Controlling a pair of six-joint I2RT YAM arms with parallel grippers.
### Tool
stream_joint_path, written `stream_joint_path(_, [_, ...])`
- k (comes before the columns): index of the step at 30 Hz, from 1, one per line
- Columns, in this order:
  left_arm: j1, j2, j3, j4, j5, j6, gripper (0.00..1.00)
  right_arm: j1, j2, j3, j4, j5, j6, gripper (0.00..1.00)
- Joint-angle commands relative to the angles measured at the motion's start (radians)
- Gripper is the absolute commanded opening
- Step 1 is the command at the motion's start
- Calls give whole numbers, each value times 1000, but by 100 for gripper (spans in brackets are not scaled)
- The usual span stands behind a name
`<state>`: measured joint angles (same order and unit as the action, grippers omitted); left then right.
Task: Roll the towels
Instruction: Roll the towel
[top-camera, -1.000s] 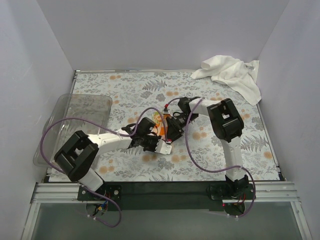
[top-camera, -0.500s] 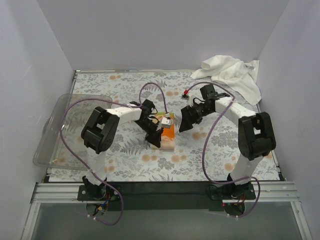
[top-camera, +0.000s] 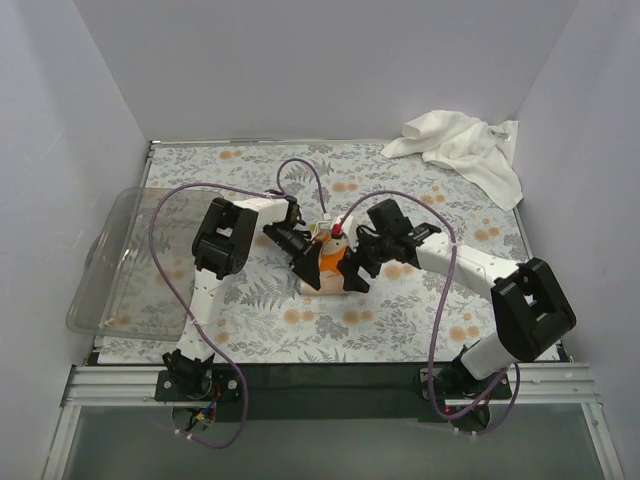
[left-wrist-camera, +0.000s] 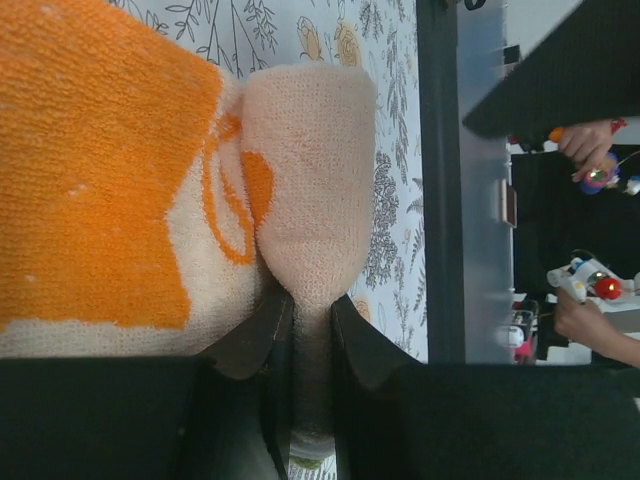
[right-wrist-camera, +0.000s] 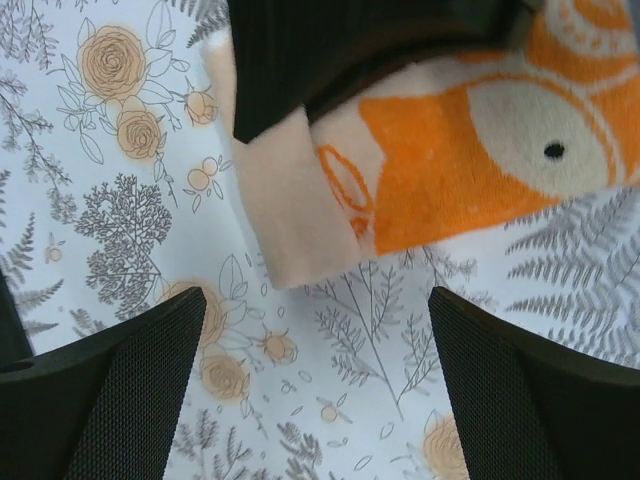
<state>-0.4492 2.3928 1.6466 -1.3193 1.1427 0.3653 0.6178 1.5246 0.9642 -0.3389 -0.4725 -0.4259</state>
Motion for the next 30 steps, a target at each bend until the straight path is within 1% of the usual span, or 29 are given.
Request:
stream_joint_path(1, [14,75,18,35,-187,64,6,115,-64,-54,196,147,-112,81])
stream_joint_path(3, [15,80,19,35,-193,67,6,157,-76,-122,260,184,-181,79])
stream_joint_path(4, [15,80,15,40,-196,69,6,189,-78,-139,318,208,-201,78])
stream_joint_path(10, [15,74,2,54,-199,67,6,235,-12,-188,431,264,-278,73])
stream_joint_path(12, [15,68,-4,57,-198,64,6,240,14,-186,440,265,-289,68])
stream_joint_path(13, [15,65,-5,60,-201,64,6,246,20,-185,443,258,-297,64])
stream_joint_path(15, [15,63,-7,63,-201,66,6,249,40,-183,439,244,-295,58])
stream_joint_path(16, [17,62,-8,65,-202,66,6,249,48,-179,433,224,-294,52])
stream_joint_path(19, [17,51,-5,75,-202,63,7,249,89,-170,385,183,-289,43])
stream_joint_path(20, [18,49,-5,77,-202,61,7,249,98,-167,376,176,-277,34])
stream_joint_path(21, [20,43,-8,80,-201,61,8,249,115,-160,354,164,-271,27])
stream_joint_path(22, [21,37,-11,87,-201,61,8,247,121,-157,344,158,-263,13])
stream_joint_path(24, [23,25,-30,98,-202,63,9,246,138,-144,304,141,-235,1])
stream_joint_path(26, [24,-10,-48,118,-201,64,14,231,149,-125,272,94,-214,1])
stream_joint_path(27, [27,-27,-59,127,-201,63,17,224,163,-102,224,74,-192,1])
stream_joint_path(28, [30,-59,-82,146,-201,61,23,211,167,-88,201,36,-185,1])
stream_joint_path(30, [44,-98,-102,166,-198,52,28,195,183,-52,125,-6,-171,1])
